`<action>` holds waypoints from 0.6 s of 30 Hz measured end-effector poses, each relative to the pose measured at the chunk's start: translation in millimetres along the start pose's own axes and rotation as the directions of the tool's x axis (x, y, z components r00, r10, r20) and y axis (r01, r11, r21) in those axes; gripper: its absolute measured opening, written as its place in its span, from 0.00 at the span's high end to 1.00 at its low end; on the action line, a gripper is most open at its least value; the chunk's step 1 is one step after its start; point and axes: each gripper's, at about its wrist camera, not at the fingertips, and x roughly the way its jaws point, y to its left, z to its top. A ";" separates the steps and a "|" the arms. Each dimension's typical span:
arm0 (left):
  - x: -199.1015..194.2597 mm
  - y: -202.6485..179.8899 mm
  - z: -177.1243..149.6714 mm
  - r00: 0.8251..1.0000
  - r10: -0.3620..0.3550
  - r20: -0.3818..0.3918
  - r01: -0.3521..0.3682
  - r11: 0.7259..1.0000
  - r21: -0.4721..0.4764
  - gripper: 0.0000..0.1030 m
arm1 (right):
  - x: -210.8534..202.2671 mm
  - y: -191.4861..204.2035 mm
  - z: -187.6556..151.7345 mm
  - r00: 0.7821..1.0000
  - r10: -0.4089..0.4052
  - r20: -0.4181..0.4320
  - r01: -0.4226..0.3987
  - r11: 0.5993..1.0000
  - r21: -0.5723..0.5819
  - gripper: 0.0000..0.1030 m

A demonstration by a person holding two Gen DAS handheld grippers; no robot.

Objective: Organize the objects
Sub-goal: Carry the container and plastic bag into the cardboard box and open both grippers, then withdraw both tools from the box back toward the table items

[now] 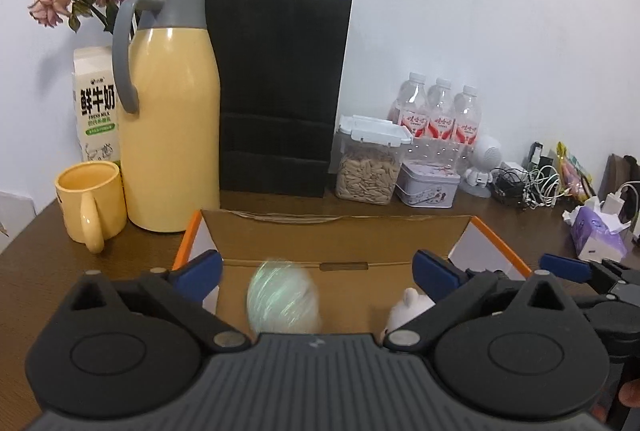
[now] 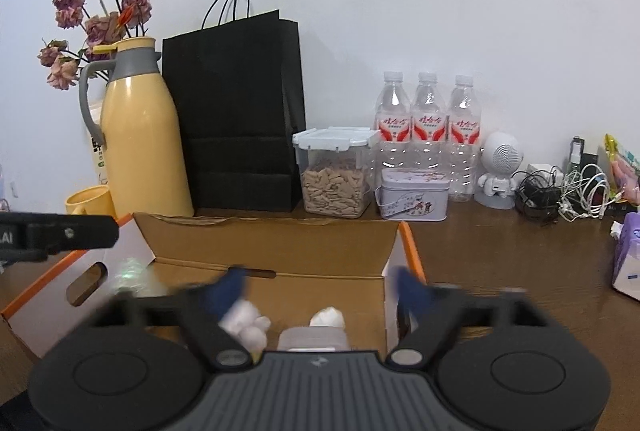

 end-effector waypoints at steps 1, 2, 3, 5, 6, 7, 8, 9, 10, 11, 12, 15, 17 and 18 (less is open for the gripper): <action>1.1 0.8 0.0 1.000 0.001 -0.006 -0.001 1.000 -0.006 0.00 | -0.6 -0.3 -0.5 1.000 0.001 -0.004 -0.001 1.000 -0.002 0.00; 2.3 0.9 -0.1 1.000 0.008 -0.010 -0.008 1.000 -0.008 0.00 | -0.3 -0.9 -0.9 1.000 0.000 -0.015 0.000 1.000 -0.001 0.00; 3.7 0.7 0.0 1.000 0.015 -0.015 -0.015 1.000 -0.007 0.00 | 0.0 -0.9 -1.2 1.000 -0.002 -0.023 0.001 1.000 -0.001 0.00; 4.3 0.8 0.0 1.000 0.019 -0.021 -0.019 1.000 -0.008 0.00 | -0.2 -0.9 -1.5 1.000 -0.005 -0.030 0.005 1.000 -0.002 0.00; 4.0 0.6 -0.1 1.000 0.019 -0.020 -0.019 1.000 -0.007 0.00 | -1.2 -0.9 -1.3 1.000 -0.005 -0.030 0.005 1.000 -0.002 0.00; 3.4 0.4 -0.3 1.000 0.021 -0.018 -0.021 1.000 -0.005 0.00 | -2.5 -0.7 -1.0 1.000 -0.006 -0.029 0.006 1.000 -0.002 0.00; 2.7 0.0 -0.3 1.000 0.023 -0.015 -0.023 1.000 -0.004 0.00 | -4.4 -0.5 -0.6 1.000 -0.007 -0.025 0.007 1.000 -0.003 0.00; 1.7 -0.2 0.0 1.000 0.024 -0.013 -0.024 1.000 -0.003 0.00 | -6.4 -0.3 -0.3 1.000 -0.008 -0.021 0.008 1.000 -0.004 0.00; 0.8 -0.5 0.2 1.000 0.026 -0.010 -0.026 1.000 -0.003 0.00 | -8.4 -0.2 0.2 1.000 -0.008 -0.017 0.008 1.000 -0.005 0.00; -0.7 -1.2 0.6 1.000 0.030 -0.006 -0.030 1.000 -0.004 0.00 | -10.8 -0.3 0.7 1.000 -0.009 -0.012 0.009 1.000 -0.005 0.00; -2.4 -1.3 1.0 1.000 0.031 -0.002 -0.031 1.000 -0.004 0.00 | -13.0 -0.3 1.2 1.000 -0.011 -0.008 0.011 1.000 -0.006 0.00; -10.2 -2.7 2.8 1.000 0.028 0.011 -0.028 1.000 -0.002 0.00 | -21.0 -0.6 3.4 1.000 -0.018 0.001 0.018 1.000 -0.009 0.00; -20.0 -4.5 5.0 0.999 0.019 0.031 -0.019 1.000 0.000 0.00 | -28.7 0.8 4.9 1.000 -0.029 0.007 0.029 0.999 -0.018 0.00; -25.8 -5.6 6.1 0.999 0.019 0.045 -0.019 1.000 0.003 0.00 | -33.5 2.1 5.5 0.999 -0.035 0.013 0.035 0.999 -0.026 0.00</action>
